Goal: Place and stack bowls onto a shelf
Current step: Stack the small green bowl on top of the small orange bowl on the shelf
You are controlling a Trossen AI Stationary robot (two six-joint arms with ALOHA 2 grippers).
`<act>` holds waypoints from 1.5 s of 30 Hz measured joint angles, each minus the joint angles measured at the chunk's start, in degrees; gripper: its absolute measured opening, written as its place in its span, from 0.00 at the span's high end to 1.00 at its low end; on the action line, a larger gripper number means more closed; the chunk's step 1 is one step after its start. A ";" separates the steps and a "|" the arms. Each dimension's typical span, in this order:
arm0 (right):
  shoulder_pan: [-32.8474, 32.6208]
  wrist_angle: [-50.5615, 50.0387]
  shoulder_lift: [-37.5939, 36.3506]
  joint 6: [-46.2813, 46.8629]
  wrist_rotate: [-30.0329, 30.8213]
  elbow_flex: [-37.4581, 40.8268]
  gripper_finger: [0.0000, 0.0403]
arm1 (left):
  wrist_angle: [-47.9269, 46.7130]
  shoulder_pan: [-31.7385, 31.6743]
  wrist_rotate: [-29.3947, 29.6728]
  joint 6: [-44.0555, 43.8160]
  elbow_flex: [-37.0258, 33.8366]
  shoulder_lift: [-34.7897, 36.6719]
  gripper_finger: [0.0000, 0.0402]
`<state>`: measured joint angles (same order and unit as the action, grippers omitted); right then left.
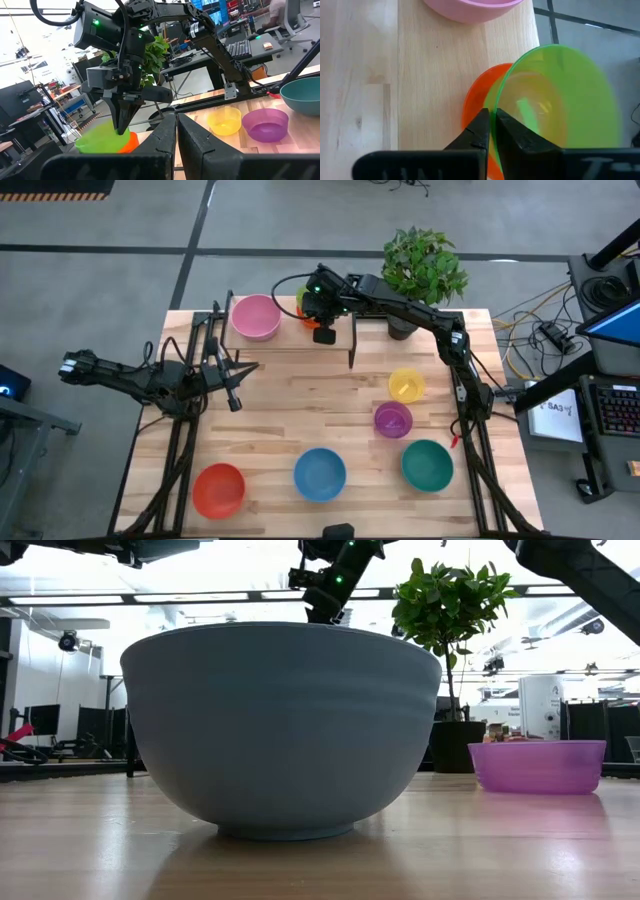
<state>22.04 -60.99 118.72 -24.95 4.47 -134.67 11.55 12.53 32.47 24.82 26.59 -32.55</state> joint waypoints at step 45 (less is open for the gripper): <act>2.26 36.26 -2.23 7.89 -7.39 20.13 0.97 | -0.02 -0.01 0.00 0.00 0.00 0.00 1.00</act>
<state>24.30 -24.73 116.49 -17.06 -2.92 -114.54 11.53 12.52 32.47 24.82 26.59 -32.56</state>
